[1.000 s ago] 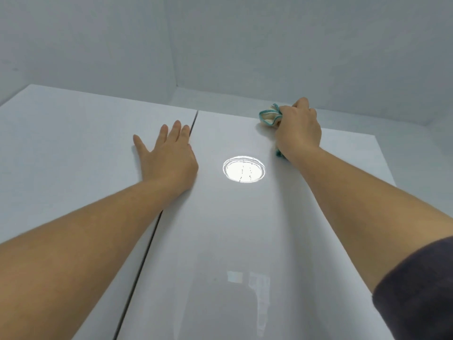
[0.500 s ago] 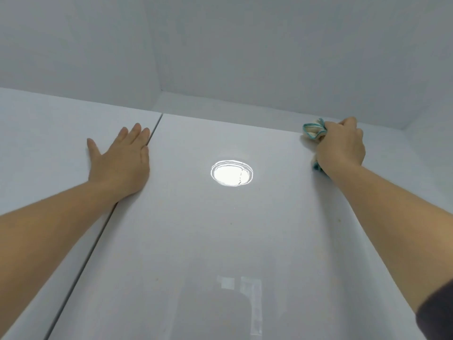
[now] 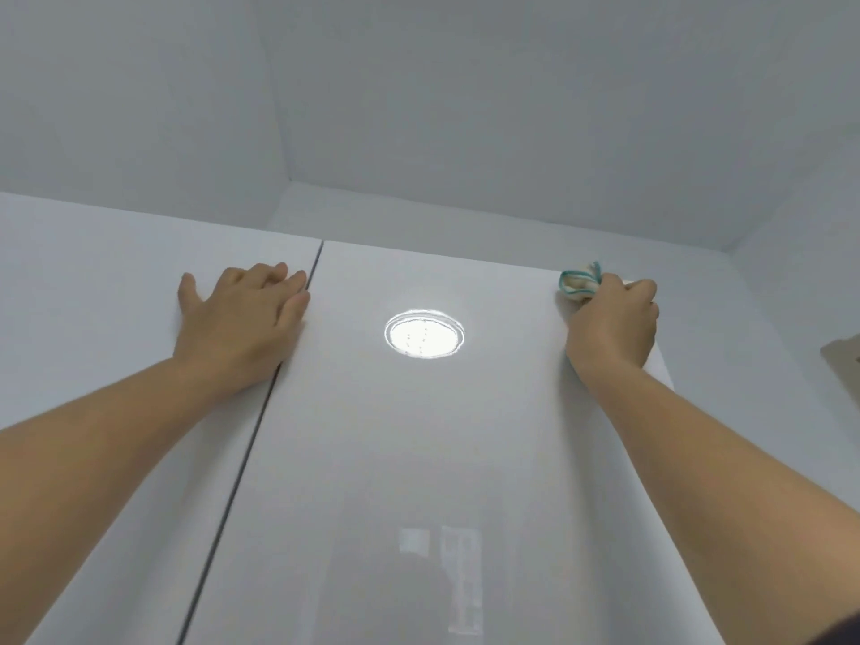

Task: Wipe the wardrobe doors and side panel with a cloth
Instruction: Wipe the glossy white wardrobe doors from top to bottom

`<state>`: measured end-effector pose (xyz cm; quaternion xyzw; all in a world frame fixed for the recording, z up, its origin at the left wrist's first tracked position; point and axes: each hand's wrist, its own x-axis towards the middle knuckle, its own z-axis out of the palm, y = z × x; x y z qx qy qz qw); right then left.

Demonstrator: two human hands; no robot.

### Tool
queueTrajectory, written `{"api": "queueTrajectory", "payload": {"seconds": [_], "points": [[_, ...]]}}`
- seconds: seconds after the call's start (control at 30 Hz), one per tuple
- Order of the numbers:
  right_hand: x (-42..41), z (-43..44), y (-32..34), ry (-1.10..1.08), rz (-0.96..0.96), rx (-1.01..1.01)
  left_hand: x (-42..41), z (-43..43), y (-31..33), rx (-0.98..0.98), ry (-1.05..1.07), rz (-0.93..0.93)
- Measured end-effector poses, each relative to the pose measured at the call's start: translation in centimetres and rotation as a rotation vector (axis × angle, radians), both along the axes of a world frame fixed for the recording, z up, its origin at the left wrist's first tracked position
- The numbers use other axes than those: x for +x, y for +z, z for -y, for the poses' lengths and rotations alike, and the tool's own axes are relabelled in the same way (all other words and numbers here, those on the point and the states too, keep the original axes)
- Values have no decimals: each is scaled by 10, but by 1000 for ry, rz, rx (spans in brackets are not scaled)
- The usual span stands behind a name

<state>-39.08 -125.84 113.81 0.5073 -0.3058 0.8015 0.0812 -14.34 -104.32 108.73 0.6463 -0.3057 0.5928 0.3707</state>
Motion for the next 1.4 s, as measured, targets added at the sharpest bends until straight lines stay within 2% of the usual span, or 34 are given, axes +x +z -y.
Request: {"api": "queueTrajectory", "payload": {"seconds": [0.13,0.27,0.4,0.5,0.73,0.97,1.1,1.17,1.3,1.4], "points": [[33,-30,-4,10,-45,-34,8,-11,6,32,3,71],[74,-66,-17,37,-204,-222,11,-27,28,4,-127,61],[124,-106,-40,127,-351,-417,12,-28,38,-76,-153,36],[148,-127,-54,270,-393,-469,6,-15,31,-165,-93,67],[158,-134,-62,352,-466,-522,-18,12,33,-258,-88,-48],[151,-122,-58,367,-588,-631,-13,13,34,-354,-83,0],[142,-116,-58,293,-725,-732,3,0,35,-296,-32,67],[141,-114,-55,249,-714,-730,14,-4,29,-230,17,115],[155,-126,-40,251,-522,-588,20,3,13,-170,51,187],[168,-134,-26,186,-433,-511,17,11,8,-167,52,155]]}}
